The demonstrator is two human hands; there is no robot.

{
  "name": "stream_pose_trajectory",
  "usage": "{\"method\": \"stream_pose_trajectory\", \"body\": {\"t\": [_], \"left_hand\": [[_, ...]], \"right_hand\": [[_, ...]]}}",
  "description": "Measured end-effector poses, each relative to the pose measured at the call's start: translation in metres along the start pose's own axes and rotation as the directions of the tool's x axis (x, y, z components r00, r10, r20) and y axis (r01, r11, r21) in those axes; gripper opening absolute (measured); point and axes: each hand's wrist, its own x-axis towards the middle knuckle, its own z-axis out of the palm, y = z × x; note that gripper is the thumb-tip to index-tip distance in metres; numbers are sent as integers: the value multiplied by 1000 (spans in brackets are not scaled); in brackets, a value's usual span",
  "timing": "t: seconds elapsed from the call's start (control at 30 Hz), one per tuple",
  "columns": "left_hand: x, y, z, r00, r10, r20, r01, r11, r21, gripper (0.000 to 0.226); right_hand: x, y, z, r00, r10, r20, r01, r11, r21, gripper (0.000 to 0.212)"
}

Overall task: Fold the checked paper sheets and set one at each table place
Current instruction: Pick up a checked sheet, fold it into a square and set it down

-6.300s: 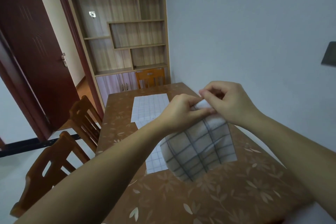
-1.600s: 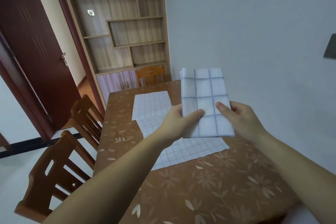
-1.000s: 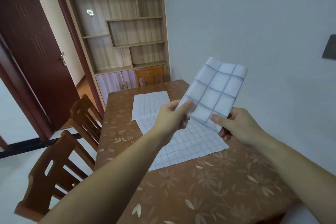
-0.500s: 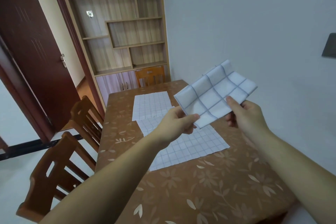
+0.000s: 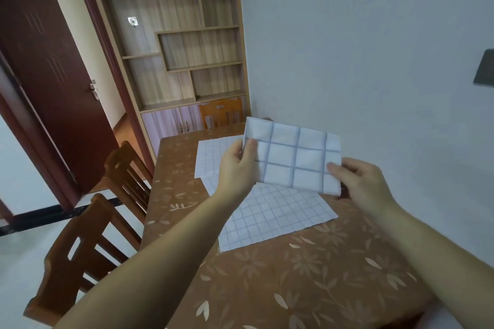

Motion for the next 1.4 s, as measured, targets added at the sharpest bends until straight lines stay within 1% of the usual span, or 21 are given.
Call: {"method": "stream_pose_trajectory", "body": {"t": [0.07,0.13,0.2,0.27,0.3,0.33,0.37,0.43,0.5,0.57,0.63,0.67,0.73,0.77,0.87,0.93,1.0,1.1,1.2,1.3,1.4], "left_hand": [[0,1,-2,992,60,109,-66,996,54,23],[-1,5,-3,963,92,253,-136,977,163,25],[-2,9,0,912,87,400,-193,953,232,26],[-3,13,1,872,61,485,-205,947,249,26],[-2,14,1,865,55,499,-203,947,248,27],[-1,15,0,868,57,493,-202,948,246,28],[1,16,-1,883,67,464,-199,950,242,28],[3,16,-4,936,101,337,-176,964,201,27],[4,14,-5,984,90,153,-102,992,77,27],[6,9,-3,995,-74,65,82,989,-126,33],[3,4,0,944,-245,222,297,924,-242,44],[0,2,2,899,-285,331,360,913,-191,47],[-10,-1,7,820,-293,491,352,936,-29,35],[-13,-3,9,805,-280,523,318,948,18,26],[-14,-6,13,826,-270,494,297,955,26,16],[-11,-6,13,843,-272,464,314,949,-13,17],[-9,-9,14,851,-283,442,339,939,-53,20],[-7,-11,16,861,-300,410,381,916,-129,24],[-6,-10,19,861,-296,413,394,902,-176,24],[-9,-4,22,844,-378,381,454,882,-129,22],[-9,-1,22,781,-500,375,538,843,6,41]], "right_hand": [[13,0,-9,994,-31,-108,30,999,-16,10],[19,-3,-12,988,-135,-68,121,977,-176,22],[22,-6,-11,979,-157,127,187,944,-273,41],[20,-12,-6,927,-30,374,149,944,-295,29],[19,-10,-6,891,26,453,138,936,-325,22],[19,-8,-6,875,54,481,154,911,-382,24],[18,-7,-7,878,63,475,171,885,-433,35],[15,-5,-7,893,58,446,155,891,-427,46],[11,-7,-6,910,11,413,130,941,-312,40],[10,-11,-5,937,-36,348,100,981,-168,26],[11,-11,-3,968,-44,246,62,996,-66,24],[12,-9,-4,979,-48,199,56,998,-34,28],[14,-4,-4,988,-62,144,66,997,-26,40],[14,-3,-5,990,-54,129,59,997,-39,41],[13,0,-11,980,-2,201,13,998,-54,17],[13,2,-17,951,40,307,-26,998,-50,14],[12,3,-22,927,59,371,-54,998,-25,18],[11,3,-25,919,77,388,-94,995,25,25],[11,1,-30,907,57,417,-63,998,1,44],[11,0,-33,914,39,405,-10,997,-75,47],[10,-3,-33,925,3,379,54,989,-140,49]]}}
